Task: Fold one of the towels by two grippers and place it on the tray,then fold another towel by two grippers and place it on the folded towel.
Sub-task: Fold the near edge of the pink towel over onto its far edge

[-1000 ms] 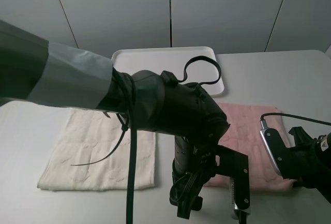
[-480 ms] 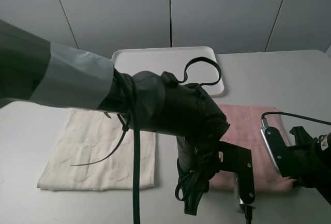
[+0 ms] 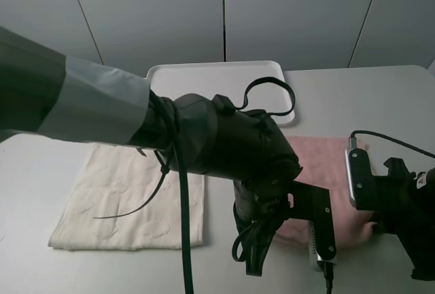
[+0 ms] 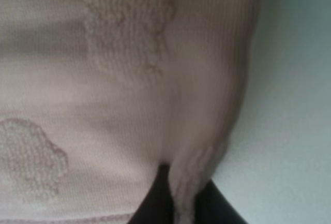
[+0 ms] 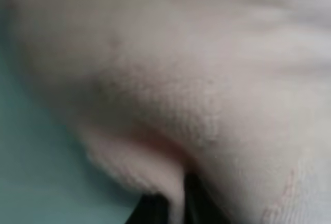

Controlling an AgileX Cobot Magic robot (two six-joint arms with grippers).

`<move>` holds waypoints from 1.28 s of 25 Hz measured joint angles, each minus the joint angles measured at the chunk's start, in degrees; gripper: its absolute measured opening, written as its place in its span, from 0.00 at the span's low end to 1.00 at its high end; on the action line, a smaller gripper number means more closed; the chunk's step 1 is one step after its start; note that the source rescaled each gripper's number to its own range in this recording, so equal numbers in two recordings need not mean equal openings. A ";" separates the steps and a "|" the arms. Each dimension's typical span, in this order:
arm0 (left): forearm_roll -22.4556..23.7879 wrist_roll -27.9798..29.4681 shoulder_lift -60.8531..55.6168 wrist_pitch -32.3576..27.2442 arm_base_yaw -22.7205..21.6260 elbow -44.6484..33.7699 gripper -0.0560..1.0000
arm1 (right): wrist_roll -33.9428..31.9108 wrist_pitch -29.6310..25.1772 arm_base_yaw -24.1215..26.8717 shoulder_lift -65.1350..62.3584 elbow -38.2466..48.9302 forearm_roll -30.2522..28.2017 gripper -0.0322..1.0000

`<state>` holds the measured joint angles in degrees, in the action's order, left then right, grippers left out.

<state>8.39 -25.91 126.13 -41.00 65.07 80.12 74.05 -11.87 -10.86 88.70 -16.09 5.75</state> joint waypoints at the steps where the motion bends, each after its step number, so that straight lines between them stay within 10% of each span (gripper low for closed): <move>1: 0.00 0.14 0.00 0.00 0.00 0.00 0.06 | -0.95 0.24 0.00 -0.31 0.26 1.00 0.04; 32: -0.44 16.38 -8.68 9.12 -8.47 0.00 0.05 | -43.14 -0.56 0.00 -19.47 -5.35 4.10 0.03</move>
<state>7.95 -9.53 117.44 -31.88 56.60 80.12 30.91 -12.43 -10.86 69.23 -21.44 9.85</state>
